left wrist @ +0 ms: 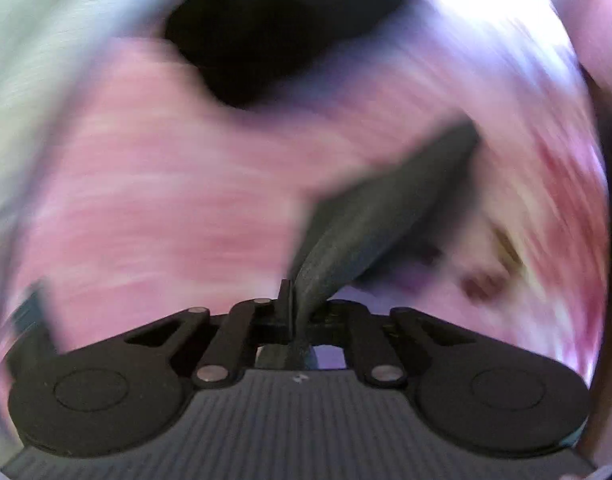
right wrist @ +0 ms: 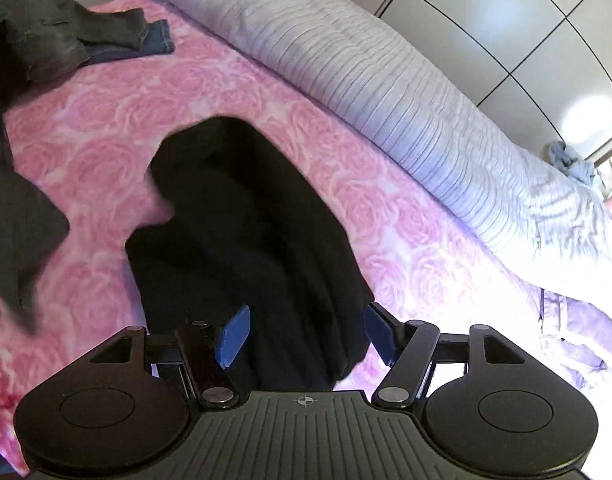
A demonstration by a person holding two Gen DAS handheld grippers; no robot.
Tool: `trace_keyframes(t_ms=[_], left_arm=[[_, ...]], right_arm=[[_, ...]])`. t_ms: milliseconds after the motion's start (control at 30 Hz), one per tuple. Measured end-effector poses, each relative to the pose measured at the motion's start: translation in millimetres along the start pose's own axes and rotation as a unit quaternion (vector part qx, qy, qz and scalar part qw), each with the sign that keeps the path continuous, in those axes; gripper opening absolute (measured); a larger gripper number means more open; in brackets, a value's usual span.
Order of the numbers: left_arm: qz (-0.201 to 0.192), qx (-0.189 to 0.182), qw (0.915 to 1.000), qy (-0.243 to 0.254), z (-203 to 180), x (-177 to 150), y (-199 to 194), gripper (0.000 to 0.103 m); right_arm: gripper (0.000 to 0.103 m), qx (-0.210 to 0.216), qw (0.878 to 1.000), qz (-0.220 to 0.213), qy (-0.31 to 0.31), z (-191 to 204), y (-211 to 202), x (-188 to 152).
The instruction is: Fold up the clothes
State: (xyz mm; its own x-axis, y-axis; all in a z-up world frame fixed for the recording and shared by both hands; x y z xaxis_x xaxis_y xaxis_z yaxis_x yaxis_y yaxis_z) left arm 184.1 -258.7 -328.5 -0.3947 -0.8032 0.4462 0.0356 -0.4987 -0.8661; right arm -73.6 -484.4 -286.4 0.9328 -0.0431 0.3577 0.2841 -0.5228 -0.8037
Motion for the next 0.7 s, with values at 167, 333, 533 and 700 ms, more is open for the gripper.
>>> trace_keyframes(t_ms=[167,333,533,700], left_arm=[[-0.130,0.163,0.9685,-0.136,147,50,-138,0.004],[-0.117,0.349,0.9033,-0.220,272,36,-207,0.021],[-0.003,0.388,0.8870,-0.251,296,-10,-157,0.050],[0.020,0.350,0.9096,-0.223,231,-4,-104,0.058]], right_arm=[[0.067,-0.001,1.000,-0.022,0.012,-20,-6,26],[0.070,-0.002,0.999,-0.044,0.012,-22,0,57],[0.074,0.012,0.999,-0.035,0.022,-13,5,53],[0.077,0.028,0.999,0.006,0.021,-13,24,17]])
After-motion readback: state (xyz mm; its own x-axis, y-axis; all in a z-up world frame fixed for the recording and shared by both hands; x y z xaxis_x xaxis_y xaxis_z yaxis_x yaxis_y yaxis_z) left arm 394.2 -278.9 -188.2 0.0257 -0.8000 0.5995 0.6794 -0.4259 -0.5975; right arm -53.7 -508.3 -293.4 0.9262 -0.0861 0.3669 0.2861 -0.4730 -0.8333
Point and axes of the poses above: each gripper's, at about its wrist camera, not at the fingertips, and y roughly the way its jaws point, z to its left, x to its top, the point moved 7 cm from there along y, roughly the way its jaws point, and after that the axes turned 12 degrees about -y, right-handed, at the moved point
